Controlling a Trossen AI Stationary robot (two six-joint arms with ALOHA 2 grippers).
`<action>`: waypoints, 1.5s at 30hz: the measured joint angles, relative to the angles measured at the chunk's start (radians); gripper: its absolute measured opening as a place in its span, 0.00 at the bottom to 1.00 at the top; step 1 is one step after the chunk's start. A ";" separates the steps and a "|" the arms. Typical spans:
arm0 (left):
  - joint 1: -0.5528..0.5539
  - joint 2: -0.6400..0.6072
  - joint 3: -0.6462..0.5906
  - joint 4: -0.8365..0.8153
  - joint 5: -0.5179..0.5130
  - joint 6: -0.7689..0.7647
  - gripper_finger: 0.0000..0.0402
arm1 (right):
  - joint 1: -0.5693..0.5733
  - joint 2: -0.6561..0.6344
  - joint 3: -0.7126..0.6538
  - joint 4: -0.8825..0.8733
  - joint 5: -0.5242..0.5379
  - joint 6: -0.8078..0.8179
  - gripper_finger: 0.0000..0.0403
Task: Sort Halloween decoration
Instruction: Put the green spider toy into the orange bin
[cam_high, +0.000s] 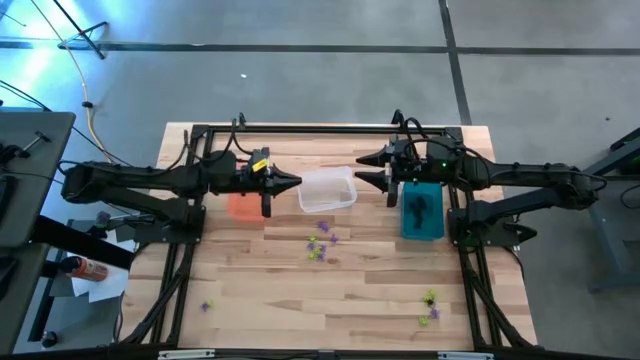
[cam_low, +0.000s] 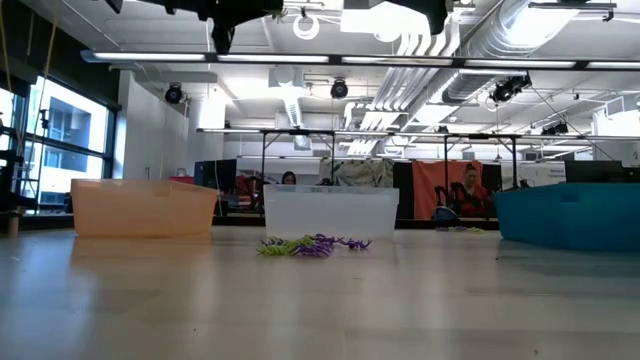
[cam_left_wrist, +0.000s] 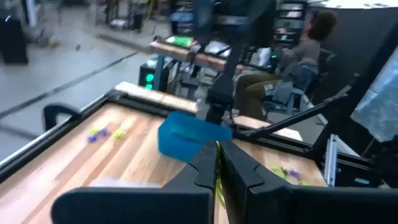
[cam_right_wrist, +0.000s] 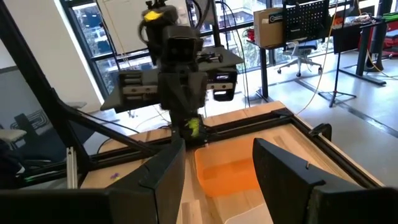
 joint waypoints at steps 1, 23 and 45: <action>0.021 -0.013 0.002 -0.038 -0.001 -0.018 0.00 | 0.000 0.000 0.000 -0.001 0.000 0.000 0.46; 0.499 0.253 0.000 -0.930 0.053 0.124 0.00 | 0.000 0.000 0.000 -0.038 0.048 0.001 0.46; 0.499 0.421 0.001 -0.858 0.021 0.180 0.11 | 0.000 0.000 0.000 -0.038 0.051 0.001 0.46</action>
